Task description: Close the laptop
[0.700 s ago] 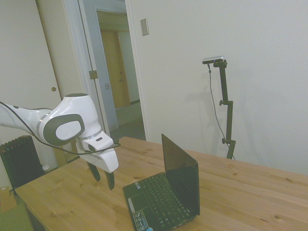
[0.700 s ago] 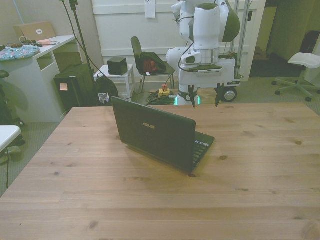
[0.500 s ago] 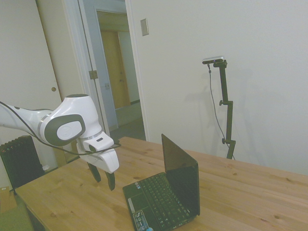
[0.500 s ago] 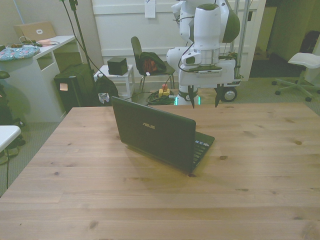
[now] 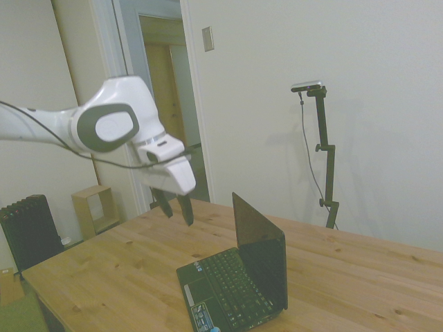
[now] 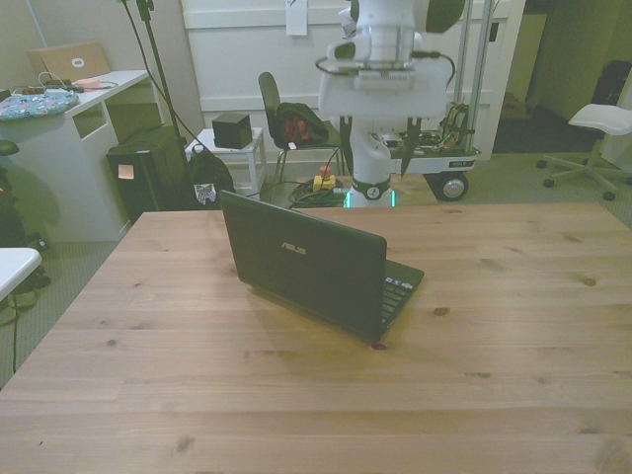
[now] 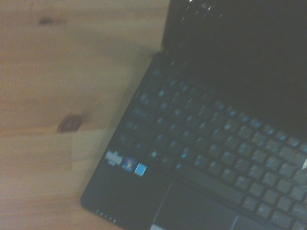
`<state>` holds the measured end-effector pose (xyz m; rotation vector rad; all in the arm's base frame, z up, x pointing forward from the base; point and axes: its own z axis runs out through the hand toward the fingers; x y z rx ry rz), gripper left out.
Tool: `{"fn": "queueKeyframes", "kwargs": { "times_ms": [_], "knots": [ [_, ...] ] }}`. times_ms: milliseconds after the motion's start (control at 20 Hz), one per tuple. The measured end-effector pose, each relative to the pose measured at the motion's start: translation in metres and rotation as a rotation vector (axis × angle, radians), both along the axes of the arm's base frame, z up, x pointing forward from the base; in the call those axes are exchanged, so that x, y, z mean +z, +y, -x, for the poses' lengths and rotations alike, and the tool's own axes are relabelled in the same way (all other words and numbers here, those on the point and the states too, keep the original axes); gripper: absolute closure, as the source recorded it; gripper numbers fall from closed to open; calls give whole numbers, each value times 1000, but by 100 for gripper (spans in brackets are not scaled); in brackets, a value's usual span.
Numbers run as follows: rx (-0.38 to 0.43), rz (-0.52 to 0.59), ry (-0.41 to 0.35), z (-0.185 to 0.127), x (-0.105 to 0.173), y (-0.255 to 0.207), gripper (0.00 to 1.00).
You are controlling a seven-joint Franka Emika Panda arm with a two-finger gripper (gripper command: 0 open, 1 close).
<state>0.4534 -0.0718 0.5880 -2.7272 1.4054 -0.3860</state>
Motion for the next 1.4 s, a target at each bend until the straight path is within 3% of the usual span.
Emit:
{"fn": "queueKeyframes", "kwargs": {
  "times_ms": [200, 600, 1050, 1400],
  "knots": [
    [-74, 38, -44, -19, 47, -46, 0],
    [-207, 67, -67, -73, 60, -137, 0],
    [-347, -8, -49, -113, 14, -217, 0],
    [-331, -86, -29, -173, -36, -208, 0]
  ]
}}
